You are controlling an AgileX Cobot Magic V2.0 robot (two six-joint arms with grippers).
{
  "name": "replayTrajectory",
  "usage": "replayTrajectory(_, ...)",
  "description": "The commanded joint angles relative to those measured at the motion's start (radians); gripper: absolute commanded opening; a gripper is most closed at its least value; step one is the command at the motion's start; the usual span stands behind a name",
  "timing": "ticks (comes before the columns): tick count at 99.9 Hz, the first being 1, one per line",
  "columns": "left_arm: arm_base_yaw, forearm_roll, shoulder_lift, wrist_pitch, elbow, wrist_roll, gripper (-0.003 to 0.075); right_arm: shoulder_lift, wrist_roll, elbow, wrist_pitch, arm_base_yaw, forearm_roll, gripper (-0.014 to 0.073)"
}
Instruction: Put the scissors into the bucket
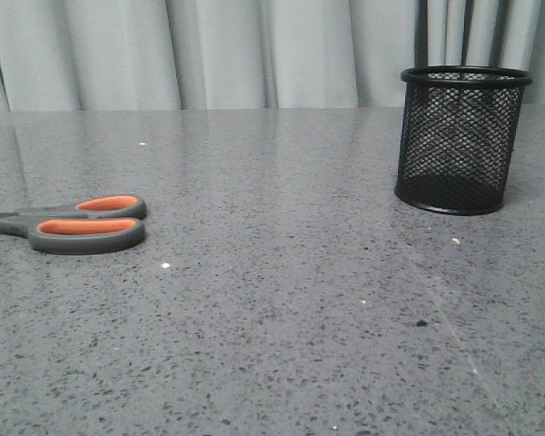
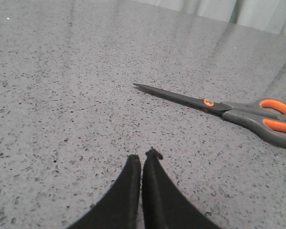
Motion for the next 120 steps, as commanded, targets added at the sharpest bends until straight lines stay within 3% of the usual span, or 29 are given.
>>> replayTrajectory(1,0.003,-0.014,-0.029,-0.043,0.039,-0.003,-0.0020,-0.019,0.004,0.006,-0.030,-0.005,-0.019,-0.0045)
replayTrajectory(50,0.003,-0.014,-0.029,-0.043,0.039,-0.003,-0.0020,-0.019,0.004,0.006,-0.030,-0.005,-0.019,-0.0045)
replayTrajectory(78,0.003,0.129,-0.029,-0.057,0.039,-0.003,-0.0020,-0.019,0.004,0.006,-0.044,-0.005,-0.019,-0.0045)
replayTrajectory(87,0.003,0.136,-0.029,-0.148,0.039,-0.005,-0.0020,-0.019,0.004,0.006,-0.123,-0.005,-0.019,-0.0045)
replayTrajectory(95,0.003,0.011,-0.029,-0.289,0.039,-0.007,-0.0020,-0.019,0.004,0.006,-0.262,-0.005,0.010,-0.0045)
replayTrajectory(107,0.003,-0.143,-0.029,-0.472,0.039,-0.007,-0.0020,-0.019,0.004,0.006,-0.459,-0.005,0.213,-0.0045)
replayTrajectory(120,0.003,-0.247,-0.029,-0.581,0.037,-0.009,-0.0020,-0.019,0.004,0.006,-0.533,-0.005,0.375,-0.0045)
